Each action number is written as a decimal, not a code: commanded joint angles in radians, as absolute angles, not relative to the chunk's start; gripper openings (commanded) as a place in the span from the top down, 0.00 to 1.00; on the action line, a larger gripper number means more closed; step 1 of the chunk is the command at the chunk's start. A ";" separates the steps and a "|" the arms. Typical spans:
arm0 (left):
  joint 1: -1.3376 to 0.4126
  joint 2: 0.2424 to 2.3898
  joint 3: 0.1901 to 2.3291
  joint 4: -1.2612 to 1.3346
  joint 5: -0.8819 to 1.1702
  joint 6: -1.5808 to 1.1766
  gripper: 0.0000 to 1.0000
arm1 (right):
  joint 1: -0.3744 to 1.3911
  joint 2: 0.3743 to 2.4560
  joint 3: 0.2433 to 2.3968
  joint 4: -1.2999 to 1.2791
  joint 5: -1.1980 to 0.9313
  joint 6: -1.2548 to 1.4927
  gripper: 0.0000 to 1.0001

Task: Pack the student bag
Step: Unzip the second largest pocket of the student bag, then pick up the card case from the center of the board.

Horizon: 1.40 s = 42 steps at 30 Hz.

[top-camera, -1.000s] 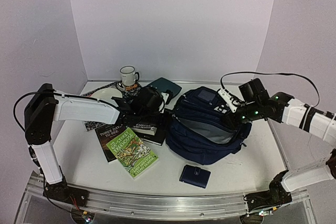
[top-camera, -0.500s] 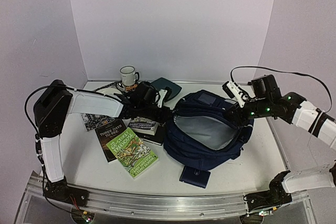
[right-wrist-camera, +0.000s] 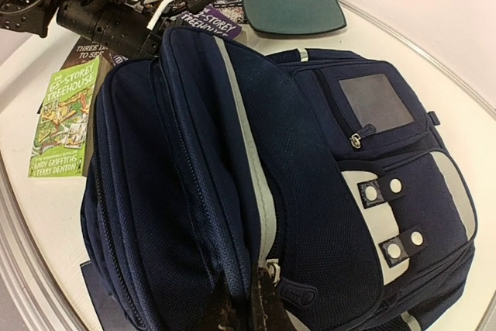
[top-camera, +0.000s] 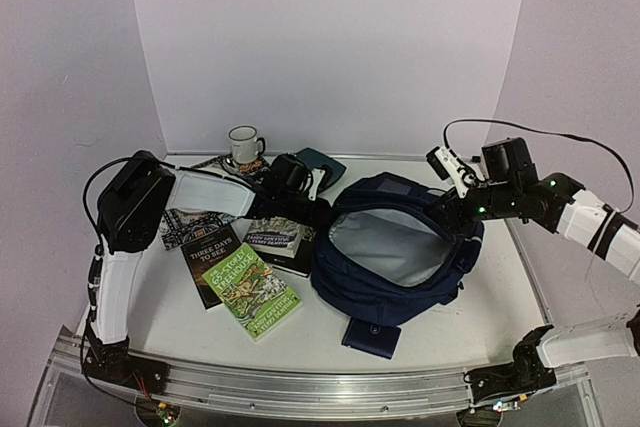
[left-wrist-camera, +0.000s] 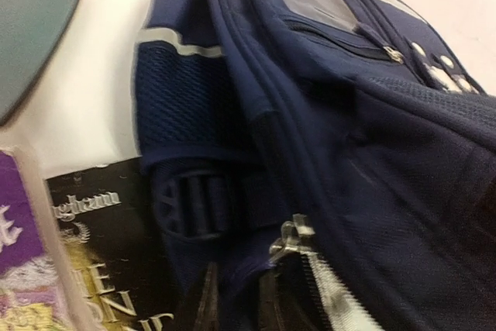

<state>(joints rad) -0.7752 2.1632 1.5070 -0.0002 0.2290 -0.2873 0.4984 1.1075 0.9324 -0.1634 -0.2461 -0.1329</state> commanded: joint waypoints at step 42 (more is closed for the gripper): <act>-1.394 1.834 1.112 -0.087 -0.278 0.081 0.01 | 0.493 1.319 1.129 -0.033 -0.128 -0.087 1.00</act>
<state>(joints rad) -1.3478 1.7658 1.0485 -0.0957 -0.1818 -0.0668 0.4976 1.3334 1.1023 -0.1270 -0.0883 -0.1107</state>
